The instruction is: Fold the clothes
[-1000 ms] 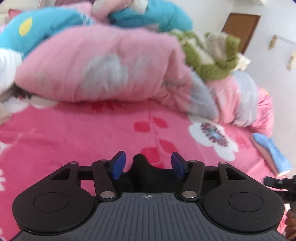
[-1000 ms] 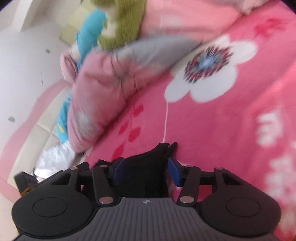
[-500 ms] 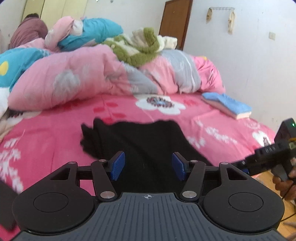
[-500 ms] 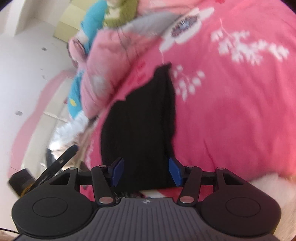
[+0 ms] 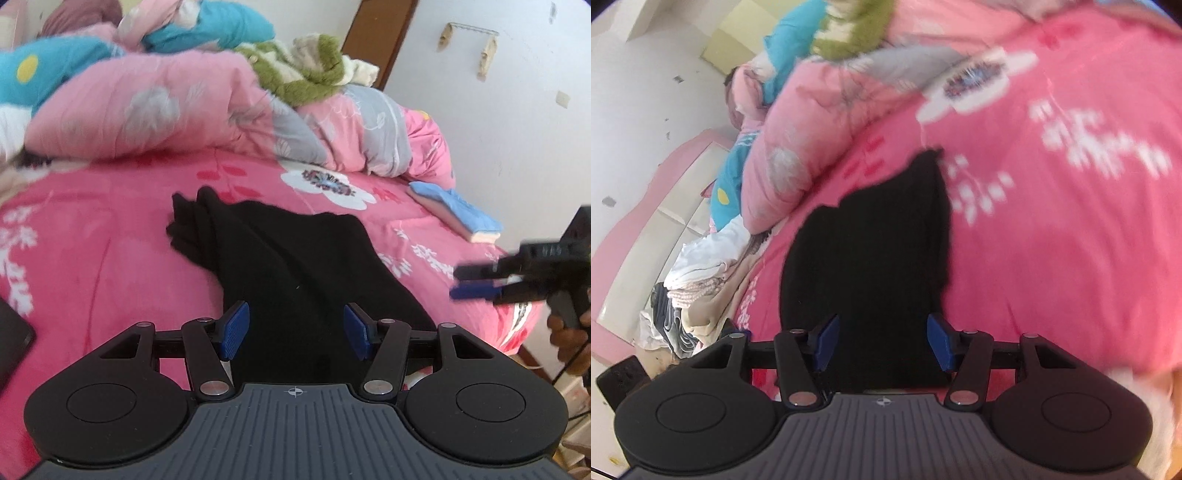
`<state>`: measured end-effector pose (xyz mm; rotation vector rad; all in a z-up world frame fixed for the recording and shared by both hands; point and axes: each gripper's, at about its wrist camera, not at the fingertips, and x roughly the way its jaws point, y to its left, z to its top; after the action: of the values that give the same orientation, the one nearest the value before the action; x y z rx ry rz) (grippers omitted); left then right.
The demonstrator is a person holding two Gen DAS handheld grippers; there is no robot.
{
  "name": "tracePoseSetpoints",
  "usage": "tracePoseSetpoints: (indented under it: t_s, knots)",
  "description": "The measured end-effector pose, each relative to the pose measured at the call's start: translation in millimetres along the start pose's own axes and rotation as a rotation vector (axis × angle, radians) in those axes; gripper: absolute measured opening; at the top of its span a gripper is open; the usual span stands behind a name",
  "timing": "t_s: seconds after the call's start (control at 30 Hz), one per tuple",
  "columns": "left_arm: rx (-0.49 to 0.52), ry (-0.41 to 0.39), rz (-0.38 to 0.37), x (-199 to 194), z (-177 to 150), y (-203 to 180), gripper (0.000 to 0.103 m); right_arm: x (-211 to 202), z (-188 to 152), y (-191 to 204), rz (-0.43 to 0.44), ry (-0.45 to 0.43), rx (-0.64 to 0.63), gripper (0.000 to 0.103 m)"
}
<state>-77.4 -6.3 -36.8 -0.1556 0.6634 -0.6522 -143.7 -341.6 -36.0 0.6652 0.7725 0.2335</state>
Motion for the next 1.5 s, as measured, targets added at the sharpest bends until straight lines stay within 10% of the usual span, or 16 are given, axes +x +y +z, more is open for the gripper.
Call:
tracePoseSetpoints:
  t_s: [0.47, 1.0, 1.5]
  knots:
    - [-0.227, 0.081, -0.117, 9.6, -13.6, 48.2, 0.056, 16.7, -23.8, 61.4, -0.049, -0.005, -0.217, 0.056]
    - [-0.629, 0.197, -0.353, 21.7, -16.3, 98.0, 0.047, 97.2, -145.1, 175.7, -0.139, 0.049, -1.115, 0.057]
    - [-0.774, 0.214, -0.517, 27.4, -15.5, 99.5, 0.047, 128.2, -160.7, 180.5, -0.242, -0.083, -1.094, 0.055]
